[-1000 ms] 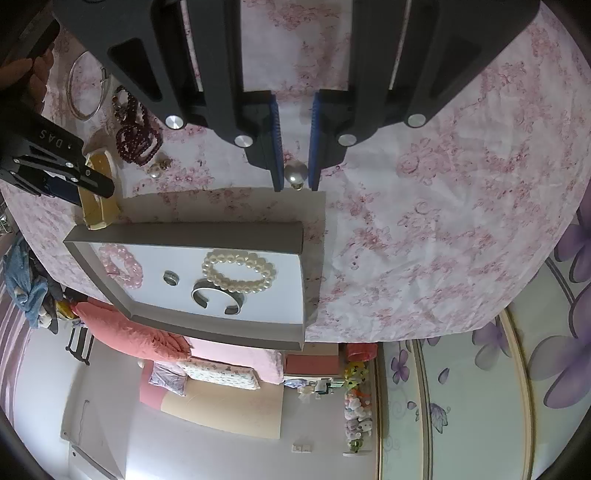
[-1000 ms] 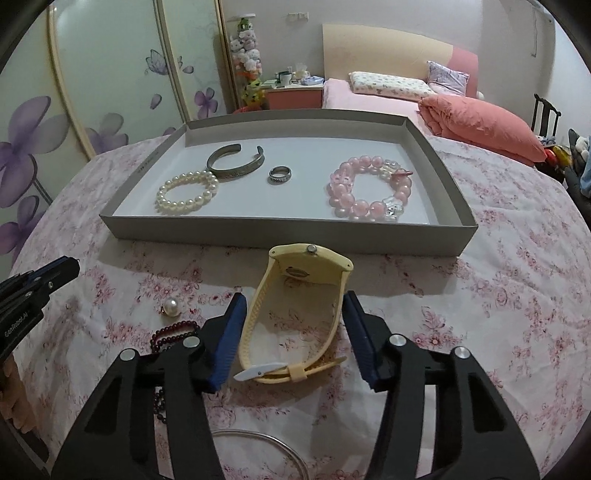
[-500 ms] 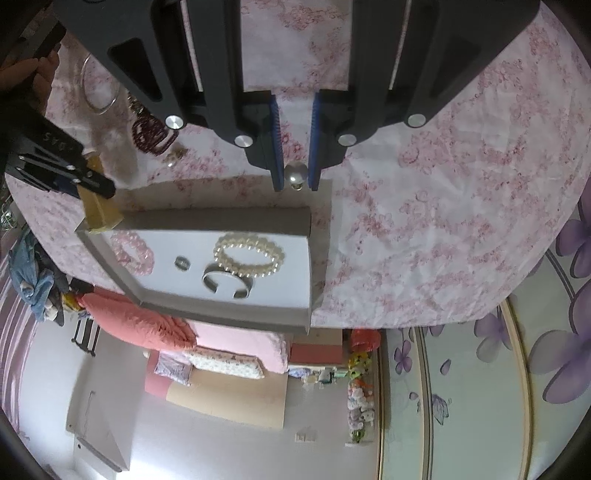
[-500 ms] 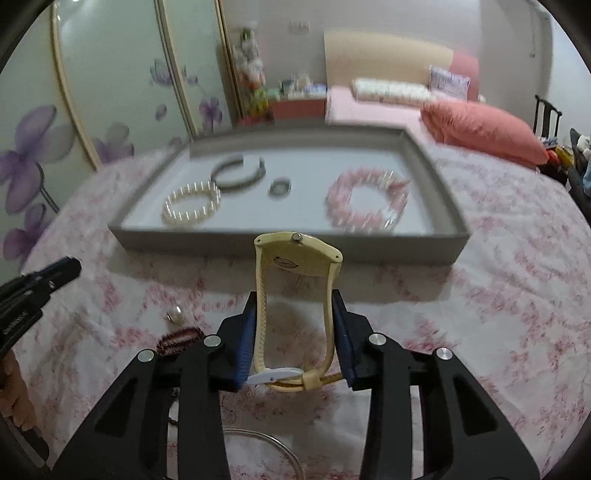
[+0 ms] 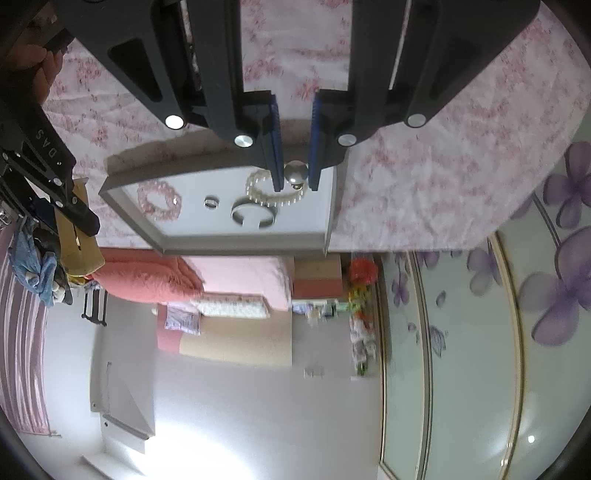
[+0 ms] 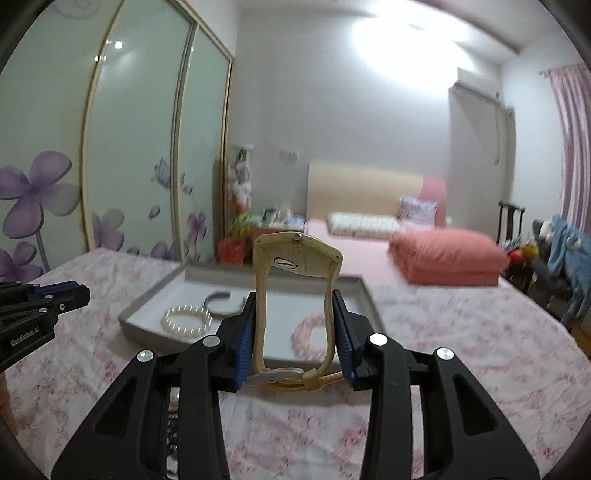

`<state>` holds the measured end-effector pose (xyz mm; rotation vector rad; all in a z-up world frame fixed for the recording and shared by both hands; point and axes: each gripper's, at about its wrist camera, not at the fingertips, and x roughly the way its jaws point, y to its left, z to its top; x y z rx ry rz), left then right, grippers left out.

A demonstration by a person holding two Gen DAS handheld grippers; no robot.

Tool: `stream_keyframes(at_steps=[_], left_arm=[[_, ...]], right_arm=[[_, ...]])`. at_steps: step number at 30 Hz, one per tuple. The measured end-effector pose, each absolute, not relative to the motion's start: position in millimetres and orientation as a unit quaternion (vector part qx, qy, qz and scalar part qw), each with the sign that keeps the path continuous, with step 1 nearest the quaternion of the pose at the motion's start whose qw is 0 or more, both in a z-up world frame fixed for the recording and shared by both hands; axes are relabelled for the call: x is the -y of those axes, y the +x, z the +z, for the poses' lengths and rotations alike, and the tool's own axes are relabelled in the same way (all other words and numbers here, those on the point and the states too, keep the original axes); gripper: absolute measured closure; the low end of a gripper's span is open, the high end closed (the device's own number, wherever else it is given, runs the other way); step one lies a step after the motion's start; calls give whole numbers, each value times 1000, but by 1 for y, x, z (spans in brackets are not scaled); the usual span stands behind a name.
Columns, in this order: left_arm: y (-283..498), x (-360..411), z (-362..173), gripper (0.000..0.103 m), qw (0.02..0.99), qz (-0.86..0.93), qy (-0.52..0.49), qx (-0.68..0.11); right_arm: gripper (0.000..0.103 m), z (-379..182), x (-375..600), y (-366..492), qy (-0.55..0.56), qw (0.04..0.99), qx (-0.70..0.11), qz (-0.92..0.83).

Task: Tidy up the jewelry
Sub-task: 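Carry the earring toward the tray with the left tool while the right tool lifts the watch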

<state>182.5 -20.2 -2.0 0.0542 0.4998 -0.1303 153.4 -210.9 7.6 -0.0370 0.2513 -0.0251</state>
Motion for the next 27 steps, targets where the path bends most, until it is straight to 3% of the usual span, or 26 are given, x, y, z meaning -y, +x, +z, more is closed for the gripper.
stream_keyframes(at_steps=[14, 27], left_arm=[[184, 38, 5, 89, 976, -65, 27, -207], [186, 43, 5, 89, 978, -64, 28, -198]], right_arm=[[63, 6, 220, 142, -14, 997, -62, -38], [63, 3, 223, 143, -5, 997, -65, -38]])
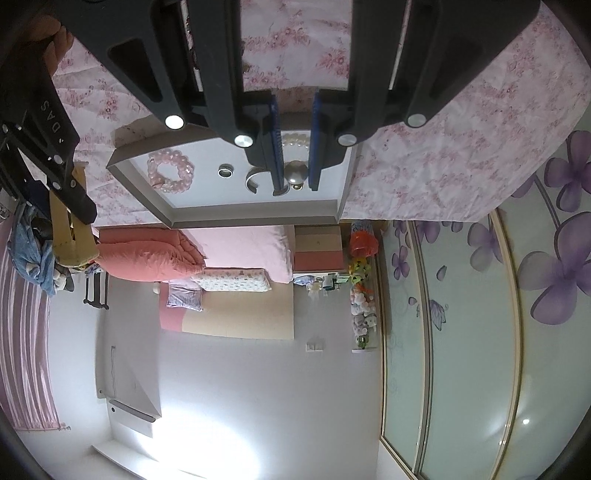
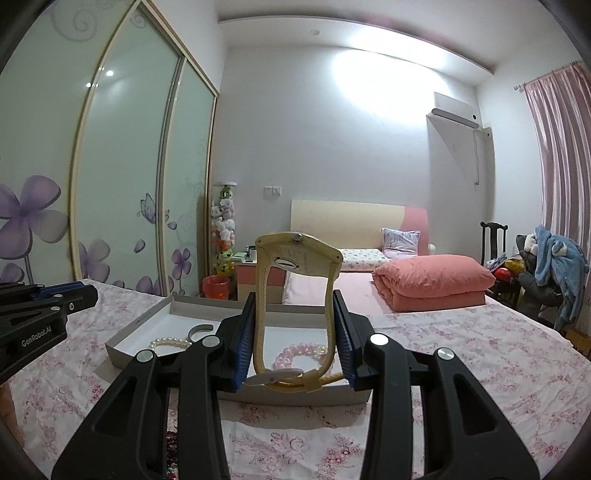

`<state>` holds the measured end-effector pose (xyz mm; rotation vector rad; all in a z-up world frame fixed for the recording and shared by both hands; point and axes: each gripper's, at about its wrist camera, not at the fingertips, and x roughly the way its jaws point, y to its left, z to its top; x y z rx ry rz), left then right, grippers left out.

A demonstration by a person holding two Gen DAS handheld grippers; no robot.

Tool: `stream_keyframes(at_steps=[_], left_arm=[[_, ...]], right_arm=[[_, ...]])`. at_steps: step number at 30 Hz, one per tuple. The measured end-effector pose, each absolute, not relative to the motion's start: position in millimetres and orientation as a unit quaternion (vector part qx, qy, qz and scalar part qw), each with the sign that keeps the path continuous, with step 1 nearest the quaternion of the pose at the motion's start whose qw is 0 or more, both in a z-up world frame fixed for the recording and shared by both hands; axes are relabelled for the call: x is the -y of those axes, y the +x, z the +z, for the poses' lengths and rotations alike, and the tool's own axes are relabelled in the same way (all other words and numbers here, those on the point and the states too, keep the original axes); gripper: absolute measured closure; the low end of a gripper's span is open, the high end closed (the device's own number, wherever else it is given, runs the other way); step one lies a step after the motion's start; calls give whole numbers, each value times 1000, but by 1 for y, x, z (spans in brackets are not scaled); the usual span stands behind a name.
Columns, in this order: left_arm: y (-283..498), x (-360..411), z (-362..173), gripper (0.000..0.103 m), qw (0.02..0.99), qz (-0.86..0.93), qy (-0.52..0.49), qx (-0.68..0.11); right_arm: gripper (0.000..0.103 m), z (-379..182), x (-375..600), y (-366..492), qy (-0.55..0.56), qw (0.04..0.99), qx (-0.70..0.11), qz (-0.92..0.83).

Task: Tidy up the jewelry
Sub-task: 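Carry the earring toward the tray with the left tool while the right tool lifts the watch, then lower the pearl earring into the tray and open the left tool while the right tool sets the watch in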

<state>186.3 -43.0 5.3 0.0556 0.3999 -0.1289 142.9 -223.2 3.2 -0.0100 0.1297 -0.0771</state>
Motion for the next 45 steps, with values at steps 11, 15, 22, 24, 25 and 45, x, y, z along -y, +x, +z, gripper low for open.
stream_keyframes(at_steps=[11, 15, 22, 24, 25, 45], left_arm=[[193, 45, 12, 89, 982, -58, 29, -179], [200, 49, 15, 89, 983, -56, 33, -172], [227, 52, 13, 89, 982, -58, 29, -178], [239, 53, 10, 89, 980, -63, 24, -185], [245, 54, 9, 89, 980, -65, 23, -188], [330, 80, -39, 89, 951, -112, 26, -287]], right_arm=[[63, 10, 224, 152, -3, 998, -57, -41], [63, 13, 223, 158, -7, 998, -50, -44], [63, 12, 228, 182, -1, 997, -56, -45], [63, 10, 229, 190, -2, 997, -63, -44], [63, 8, 230, 196, -1, 997, -69, -42], [63, -36, 247, 297, 73, 954, -290, 17]])
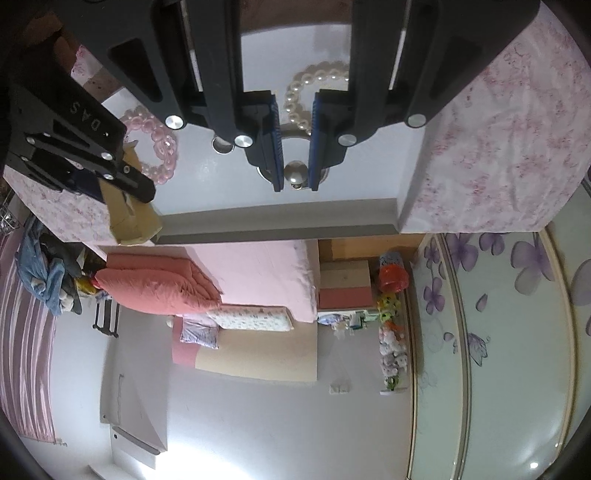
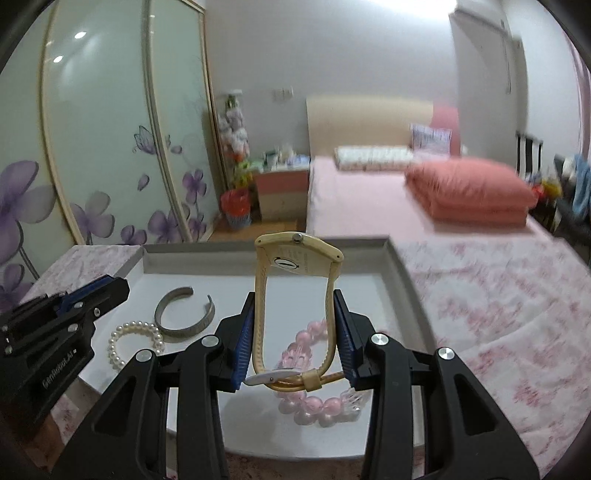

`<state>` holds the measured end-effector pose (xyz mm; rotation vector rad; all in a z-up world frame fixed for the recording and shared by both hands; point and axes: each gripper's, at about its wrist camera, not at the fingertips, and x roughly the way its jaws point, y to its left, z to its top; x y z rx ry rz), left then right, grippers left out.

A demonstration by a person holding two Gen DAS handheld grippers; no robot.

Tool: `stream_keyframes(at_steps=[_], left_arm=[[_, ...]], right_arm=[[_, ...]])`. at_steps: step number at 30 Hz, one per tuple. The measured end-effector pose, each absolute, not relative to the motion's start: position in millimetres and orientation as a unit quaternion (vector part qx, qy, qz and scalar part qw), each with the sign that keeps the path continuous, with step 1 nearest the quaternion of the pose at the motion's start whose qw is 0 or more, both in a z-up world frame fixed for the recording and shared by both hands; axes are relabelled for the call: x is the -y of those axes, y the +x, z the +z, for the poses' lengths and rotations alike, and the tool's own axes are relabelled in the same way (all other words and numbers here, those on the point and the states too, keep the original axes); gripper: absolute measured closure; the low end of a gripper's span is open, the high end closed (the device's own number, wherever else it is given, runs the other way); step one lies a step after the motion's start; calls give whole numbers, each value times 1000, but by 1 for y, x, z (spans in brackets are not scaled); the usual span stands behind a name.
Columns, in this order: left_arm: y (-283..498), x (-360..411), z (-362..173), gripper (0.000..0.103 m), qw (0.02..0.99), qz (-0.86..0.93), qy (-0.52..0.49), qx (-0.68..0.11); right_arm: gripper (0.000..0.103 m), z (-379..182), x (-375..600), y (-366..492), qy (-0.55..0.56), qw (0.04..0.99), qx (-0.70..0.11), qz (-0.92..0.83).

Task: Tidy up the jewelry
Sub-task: 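Lower the pearl earring into the tray and open the left tool while the right tool sets the watch in, then grasp the dark red bead necklace on the sheet with the left tool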

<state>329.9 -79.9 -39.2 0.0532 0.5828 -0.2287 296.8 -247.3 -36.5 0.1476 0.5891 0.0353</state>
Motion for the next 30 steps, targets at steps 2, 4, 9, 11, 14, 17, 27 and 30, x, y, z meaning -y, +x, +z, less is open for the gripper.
stream_keyframes(at_steps=[2, 4, 9, 11, 14, 17, 27, 30], left_arm=[[334, 82, -42, 89, 948, -116, 27, -294], [339, 84, -45, 89, 945, -117, 29, -303], [344, 85, -50, 69, 943, -114, 30, -310], [345, 82, -50, 67, 945, -108, 26, -309], [344, 73, -47, 67, 946, -99, 12, -310], [341, 59, -41, 67, 948, -84, -1, -307], [296, 25, -19, 67, 953, -69, -14, -296], [273, 20, -17, 67, 950, -84, -17, -299]], right_arm=[[63, -39, 249, 302, 79, 949, -305, 21], [61, -42, 246, 308, 79, 944, -319, 22], [49, -39, 246, 304, 78, 947, -310, 27], [48, -36, 246, 303, 72, 949, -305, 27], [48, -32, 247, 299, 68, 951, -300, 26], [48, -26, 250, 292, 65, 954, -292, 22], [48, -4, 251, 242, 49, 963, -264, 26], [48, 1, 251, 224, 49, 964, -258, 30]])
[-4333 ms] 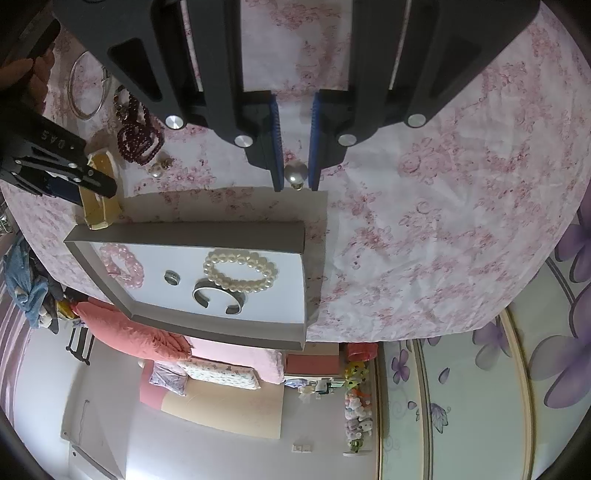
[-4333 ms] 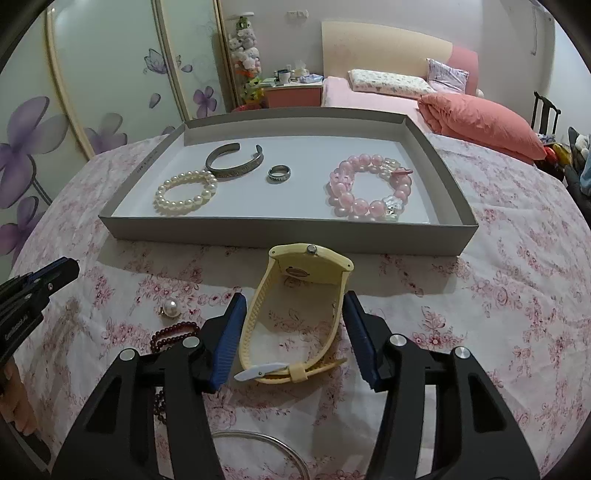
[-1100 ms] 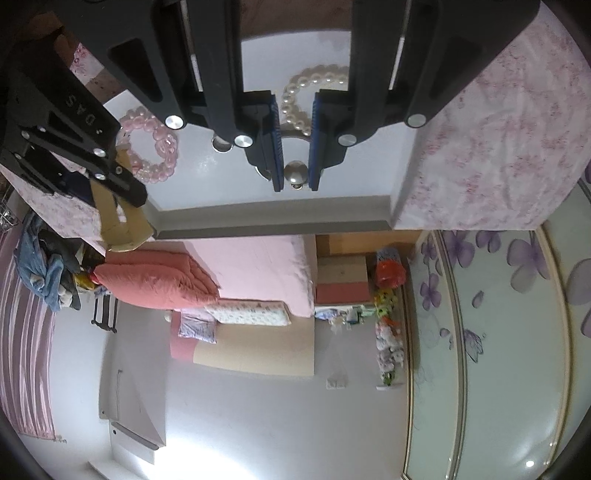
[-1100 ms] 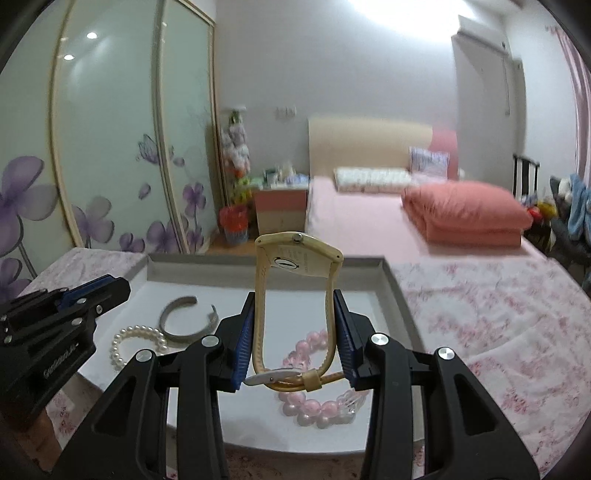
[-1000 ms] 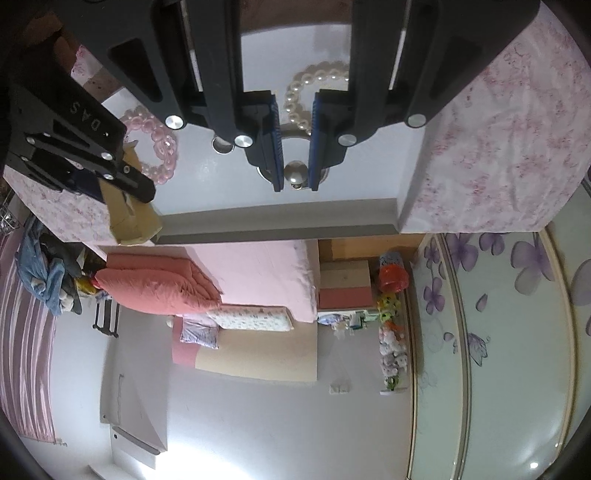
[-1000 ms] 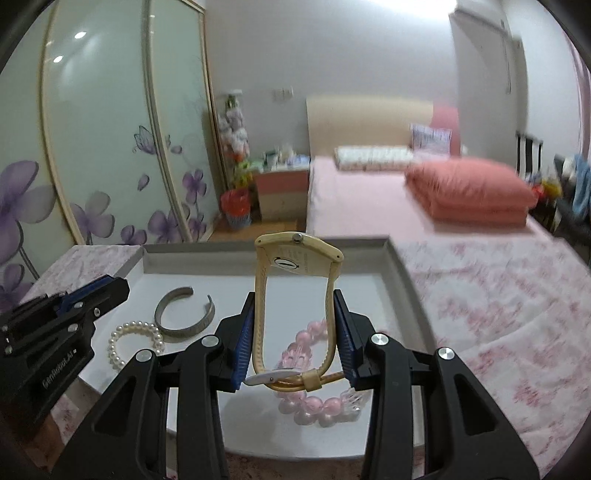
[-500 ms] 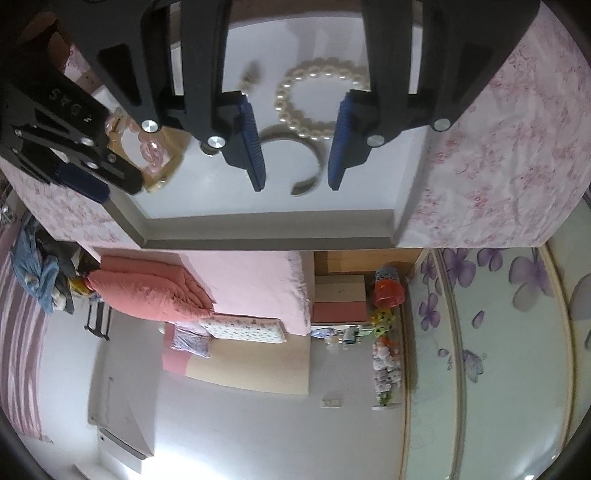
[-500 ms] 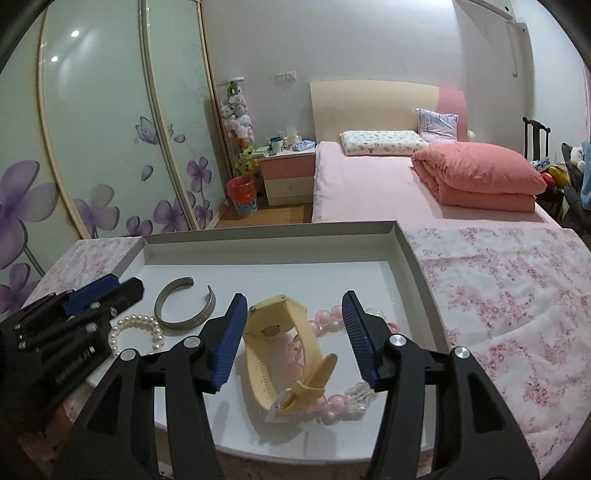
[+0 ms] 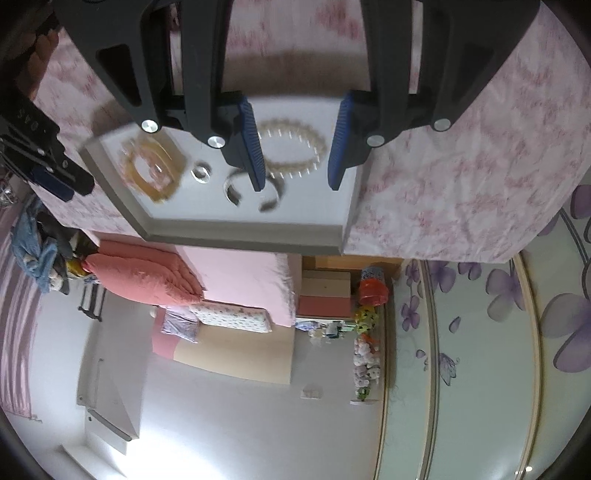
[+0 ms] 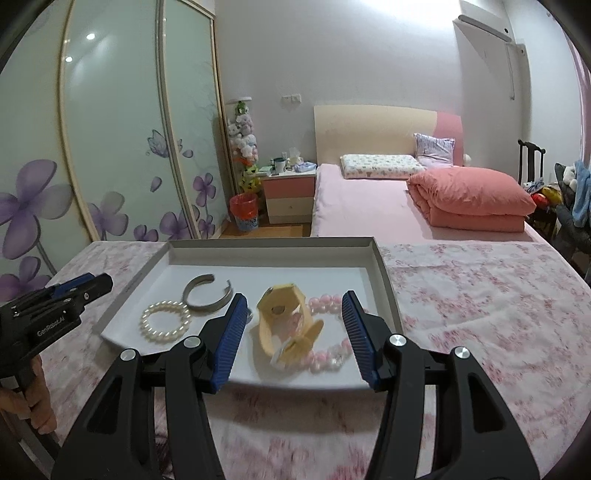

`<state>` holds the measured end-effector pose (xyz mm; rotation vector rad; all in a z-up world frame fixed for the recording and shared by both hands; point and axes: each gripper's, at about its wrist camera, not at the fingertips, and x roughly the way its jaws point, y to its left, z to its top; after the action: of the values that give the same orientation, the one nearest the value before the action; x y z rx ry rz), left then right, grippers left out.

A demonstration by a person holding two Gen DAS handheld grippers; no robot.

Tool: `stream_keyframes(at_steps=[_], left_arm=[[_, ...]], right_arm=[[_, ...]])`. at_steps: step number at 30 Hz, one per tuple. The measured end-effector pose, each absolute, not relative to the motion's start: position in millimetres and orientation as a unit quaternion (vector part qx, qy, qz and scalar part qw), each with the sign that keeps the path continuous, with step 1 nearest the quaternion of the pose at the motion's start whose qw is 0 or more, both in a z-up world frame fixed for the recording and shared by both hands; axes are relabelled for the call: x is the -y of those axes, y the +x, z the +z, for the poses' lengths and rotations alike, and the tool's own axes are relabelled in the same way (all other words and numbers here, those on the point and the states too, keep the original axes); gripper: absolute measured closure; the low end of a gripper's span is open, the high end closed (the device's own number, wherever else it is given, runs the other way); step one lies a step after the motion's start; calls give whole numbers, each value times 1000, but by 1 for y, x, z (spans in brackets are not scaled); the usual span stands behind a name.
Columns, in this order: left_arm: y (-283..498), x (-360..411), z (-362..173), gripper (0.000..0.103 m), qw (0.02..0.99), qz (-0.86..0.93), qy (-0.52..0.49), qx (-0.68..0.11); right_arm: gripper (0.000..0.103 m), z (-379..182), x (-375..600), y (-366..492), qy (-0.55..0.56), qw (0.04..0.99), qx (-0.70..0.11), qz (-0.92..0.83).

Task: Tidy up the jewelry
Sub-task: 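Grasp the dark red bead necklace on the sheet with the left tool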

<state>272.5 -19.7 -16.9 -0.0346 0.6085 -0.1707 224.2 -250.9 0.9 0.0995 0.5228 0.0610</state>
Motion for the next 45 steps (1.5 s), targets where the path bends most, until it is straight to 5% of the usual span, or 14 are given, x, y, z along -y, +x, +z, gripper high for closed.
stream_keyframes(at_steps=[14, 38, 42, 45], left_arm=[[193, 55, -58, 64, 905, -188, 17, -380], [195, 103, -84, 63, 876, -195, 62, -436], [195, 105, -85, 91, 879, -189, 71, -432], [195, 100, -85, 97, 881, -183, 73, -430]], right_arm=[[48, -8, 243, 148, 58, 963, -259, 50], [48, -21, 247, 138, 69, 958, -275, 49], [48, -22, 245, 137, 68, 957, -278, 48], [48, -23, 245, 134, 67, 956, -281, 48]])
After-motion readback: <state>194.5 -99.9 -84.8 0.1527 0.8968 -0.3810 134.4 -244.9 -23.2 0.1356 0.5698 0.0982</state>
